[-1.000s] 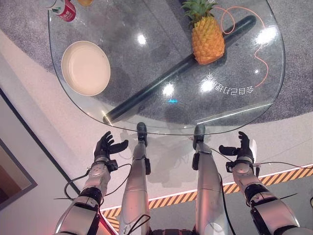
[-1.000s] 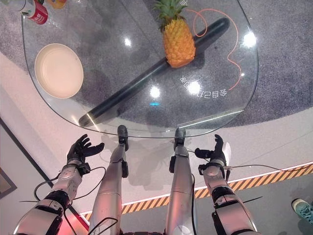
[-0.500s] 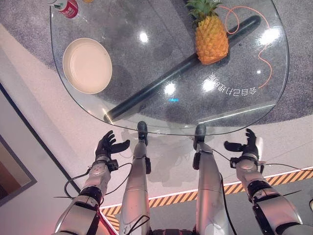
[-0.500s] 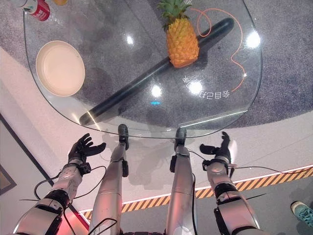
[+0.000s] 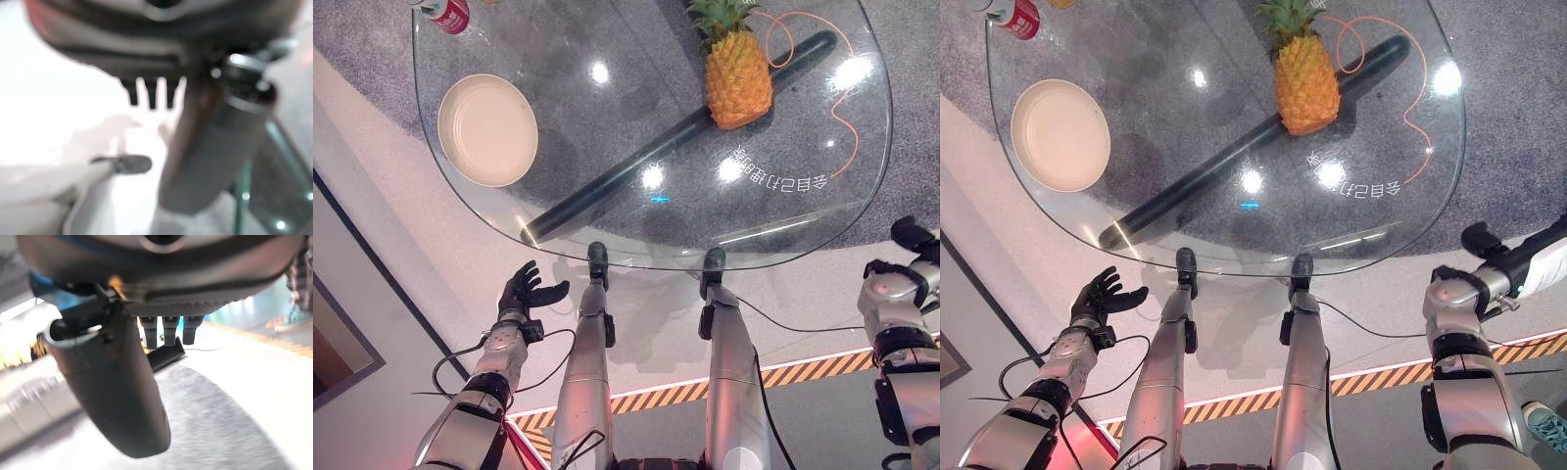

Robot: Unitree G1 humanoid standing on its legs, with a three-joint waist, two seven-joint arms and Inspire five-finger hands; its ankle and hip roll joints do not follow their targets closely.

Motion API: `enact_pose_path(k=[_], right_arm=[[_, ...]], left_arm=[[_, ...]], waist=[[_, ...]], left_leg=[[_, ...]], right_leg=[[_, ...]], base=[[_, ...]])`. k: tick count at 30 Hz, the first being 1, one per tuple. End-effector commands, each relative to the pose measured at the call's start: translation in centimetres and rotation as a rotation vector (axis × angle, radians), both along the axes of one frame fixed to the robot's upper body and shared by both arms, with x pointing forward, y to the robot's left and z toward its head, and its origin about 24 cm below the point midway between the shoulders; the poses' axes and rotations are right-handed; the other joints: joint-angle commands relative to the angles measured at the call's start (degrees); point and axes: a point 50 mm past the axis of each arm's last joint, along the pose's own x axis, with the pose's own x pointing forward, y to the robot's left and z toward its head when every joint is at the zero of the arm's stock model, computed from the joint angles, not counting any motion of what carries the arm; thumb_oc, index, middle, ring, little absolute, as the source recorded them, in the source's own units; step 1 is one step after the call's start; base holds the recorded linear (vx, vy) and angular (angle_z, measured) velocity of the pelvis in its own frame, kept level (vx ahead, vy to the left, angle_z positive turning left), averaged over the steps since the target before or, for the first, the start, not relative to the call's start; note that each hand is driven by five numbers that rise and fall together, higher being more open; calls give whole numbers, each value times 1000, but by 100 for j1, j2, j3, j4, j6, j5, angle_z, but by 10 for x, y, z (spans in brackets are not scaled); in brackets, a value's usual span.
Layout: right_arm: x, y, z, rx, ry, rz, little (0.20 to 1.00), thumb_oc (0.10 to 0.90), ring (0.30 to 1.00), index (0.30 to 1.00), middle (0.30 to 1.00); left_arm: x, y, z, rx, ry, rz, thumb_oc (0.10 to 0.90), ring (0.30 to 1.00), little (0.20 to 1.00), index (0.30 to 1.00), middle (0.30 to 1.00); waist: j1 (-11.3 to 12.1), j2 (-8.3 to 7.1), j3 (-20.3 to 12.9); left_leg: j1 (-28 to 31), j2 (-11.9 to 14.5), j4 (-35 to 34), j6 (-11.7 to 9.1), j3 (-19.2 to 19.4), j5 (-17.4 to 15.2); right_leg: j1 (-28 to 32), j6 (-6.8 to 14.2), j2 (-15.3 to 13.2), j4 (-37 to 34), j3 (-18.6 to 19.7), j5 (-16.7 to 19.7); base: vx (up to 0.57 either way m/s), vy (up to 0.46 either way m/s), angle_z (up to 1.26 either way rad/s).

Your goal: Pick up the fruit to the plate

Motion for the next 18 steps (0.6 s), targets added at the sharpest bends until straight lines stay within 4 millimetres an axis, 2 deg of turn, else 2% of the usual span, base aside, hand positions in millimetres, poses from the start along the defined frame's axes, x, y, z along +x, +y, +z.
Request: enact_pose_path(k=[1, 4, 8, 9, 12, 13, 15, 18], right_arm=[[-20, -18, 51, -107, -246, -136, 900, 800, 900, 900, 900], [-12, 11, 88, -224, -379, -26, 900, 800, 900, 900, 900], [-8, 55, 128, -410, -460, 87, 900, 800, 900, 900, 900], [-8, 58, 130, -422, -465, 94, 900, 800, 900, 900, 900], [-10, 90, 152, -557, -518, 183, 900, 800, 900, 900, 900], [-10, 92, 153, -566, -520, 193, 900, 800, 900, 900, 900], [-9, 116, 163, -662, -520, 291, 900, 800, 900, 900, 900], [-7, 137, 168, -740, -493, 374, 900, 800, 900, 900, 900]], left_arm=[[-18, 29, -4, 32, 24, 110, 800, 900, 900, 900, 900], [-18, 28, -4, 23, 21, 116, 800, 900, 900, 900, 900], [-18, 27, -4, 13, 18, 113, 800, 900, 900, 900, 900], [-18, 26, -4, 13, 18, 112, 800, 900, 900, 900, 900], [-19, 23, -7, 7, 19, 109, 800, 900, 900, 900, 900], [-19, 23, -7, 6, 19, 109, 800, 900, 900, 900, 900], [-19, 22, -8, 2, 20, 104, 800, 900, 900, 900, 900], [-20, 19, -10, 0, 22, 94, 800, 900, 900, 900, 900]], waist=[[14, -276, -76], [-16, -279, -76], [-37, -255, -76], [-40, -252, -76], [-41, -217, -76], [-43, -213, -76], [-32, -182, -76], [-14, -153, -76]], left_leg=[[-144, -389, 723, 243, -75, -698], [-120, -400, 644, 237, -71, -662], [-78, -419, 521, 246, -78, -615], [-75, -421, 514, 246, -79, -611], [-60, -434, 470, 249, -77, -592], [-61, -434, 467, 249, -77, -590], [-92, -438, 475, 247, -72, -578], [-107, -458, 478, 254, -65, -563]], right_leg=[[320, -46, 223, -1039, -380, 884], [323, -40, 212, -1070, -384, 872], [340, -36, 203, -1143, -390, 853], [341, -36, 203, -1145, -391, 851], [350, -43, 206, -1157, -398, 817], [349, -42, 205, -1156, -400, 813], [324, -50, 202, -1140, -403, 781], [310, -64, 196, -1130, -411, 761]], base=[[0, 0, 0], [-10, 43, -2], [-8, 43, 0], [0, 0, 0], [0, 11, 0], [0, 0, 0], [0, 0, 0], [0, 0, 0]])
